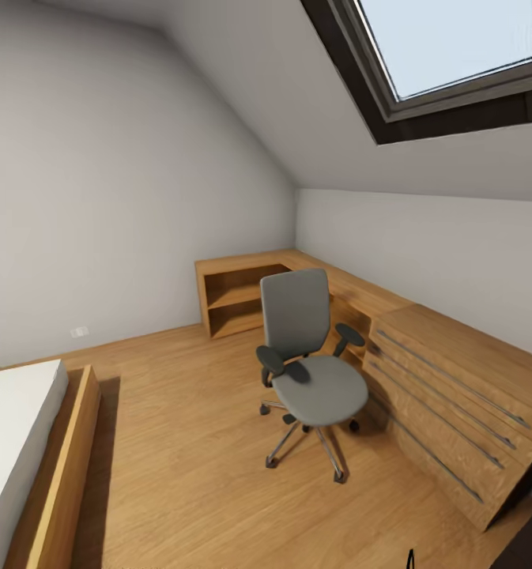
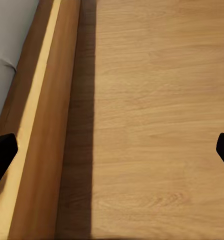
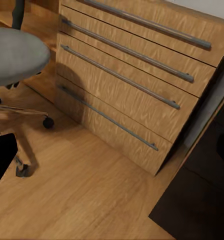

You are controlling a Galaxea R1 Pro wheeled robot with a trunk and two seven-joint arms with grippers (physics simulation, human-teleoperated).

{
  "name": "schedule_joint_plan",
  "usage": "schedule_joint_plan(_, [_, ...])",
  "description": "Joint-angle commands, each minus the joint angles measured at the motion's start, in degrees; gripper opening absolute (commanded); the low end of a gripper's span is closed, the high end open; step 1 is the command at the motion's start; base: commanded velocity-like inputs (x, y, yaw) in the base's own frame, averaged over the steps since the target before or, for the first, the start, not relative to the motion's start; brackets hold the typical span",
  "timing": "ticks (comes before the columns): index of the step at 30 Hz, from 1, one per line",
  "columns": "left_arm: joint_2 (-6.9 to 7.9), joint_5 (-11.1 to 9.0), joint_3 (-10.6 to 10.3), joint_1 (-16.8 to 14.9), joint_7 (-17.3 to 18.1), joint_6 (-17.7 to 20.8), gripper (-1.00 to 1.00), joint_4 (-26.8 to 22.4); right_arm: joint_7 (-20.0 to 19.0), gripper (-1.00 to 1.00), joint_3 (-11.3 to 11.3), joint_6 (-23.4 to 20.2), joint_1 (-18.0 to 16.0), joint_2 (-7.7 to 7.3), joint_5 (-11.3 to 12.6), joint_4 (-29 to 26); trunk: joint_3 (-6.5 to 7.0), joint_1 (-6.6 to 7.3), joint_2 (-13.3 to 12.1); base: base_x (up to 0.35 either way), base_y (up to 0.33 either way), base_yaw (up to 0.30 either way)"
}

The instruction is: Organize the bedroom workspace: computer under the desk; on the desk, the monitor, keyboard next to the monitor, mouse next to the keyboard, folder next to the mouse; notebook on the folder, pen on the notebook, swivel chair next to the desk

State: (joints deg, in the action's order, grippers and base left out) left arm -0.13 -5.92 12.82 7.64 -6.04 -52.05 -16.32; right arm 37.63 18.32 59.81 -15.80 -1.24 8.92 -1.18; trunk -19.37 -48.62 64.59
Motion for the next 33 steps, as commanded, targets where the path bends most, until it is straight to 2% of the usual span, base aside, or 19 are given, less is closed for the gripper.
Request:
schedule_joint_plan(1, [-0.02, -0.37, -0.23, 0.04, -0.12, -0.07, 1.00, -0.11, -0.14, 1.00, 0.71, 0.19, -0.02, 0.00, 0.50, 0.03, -0.07, -0.01, 0.04, 0.000, 0.000, 0.274])
schedule_joint_plan(7, [-0.04, -0.33, -0.25, 0.05, -0.12, -0.13, 1.00, -0.11, -2.18, 1.00, 2.41, 0.19, -0.01, 0.01, 0.42, 0.23, -0.24, -0.01, 0.04, 0.023, 0.000, 0.262])
schedule_joint_plan(13, [-0.04, -0.32, -0.25, 0.04, -0.12, -0.08, 1.00, -0.11, -4.97, 1.00, 3.38, 0.19, -0.02, 0.09, 0.41, 0.40, -0.49, -0.01, 0.04, 0.215, 0.000, 0.251])
schedule_joint_plan(19, [-0.05, -0.32, -0.25, 0.03, -0.12, -0.07, 1.00, -0.11, -6.29, 1.00, 3.51, 0.19, -0.02, 0.10, 0.40, 0.53, -0.76, -0.01, 0.04, 0.305, 0.000, 0.248])
schedule_joint_plan(20, [-0.05, -0.32, -0.25, 0.02, -0.12, -0.07, 1.00, -0.11, -8.40, 1.00, 3.55, 0.19, -0.02, 0.10, 0.40, 0.62, -0.81, -0.01, 0.04, 0.319, 0.000, 0.247])
schedule_joint_plan(23, [-0.05, -0.32, -0.25, 0.03, -0.12, -0.07, 1.00, -0.11, -9.45, 1.00, 3.52, 0.19, -0.02, 0.10, 0.40, 0.66, -0.95, -0.01, 0.04, 0.320, 0.000, 0.247])
schedule_joint_plan(33, [-0.05, -0.32, -0.25, 0.02, -0.12, -0.07, 1.00, -0.11, -10.87, 1.00, 3.48, 0.19, -0.02, 0.07, 0.40, 0.73, -1.40, -0.01, 0.04, 0.321, 0.000, 0.247])
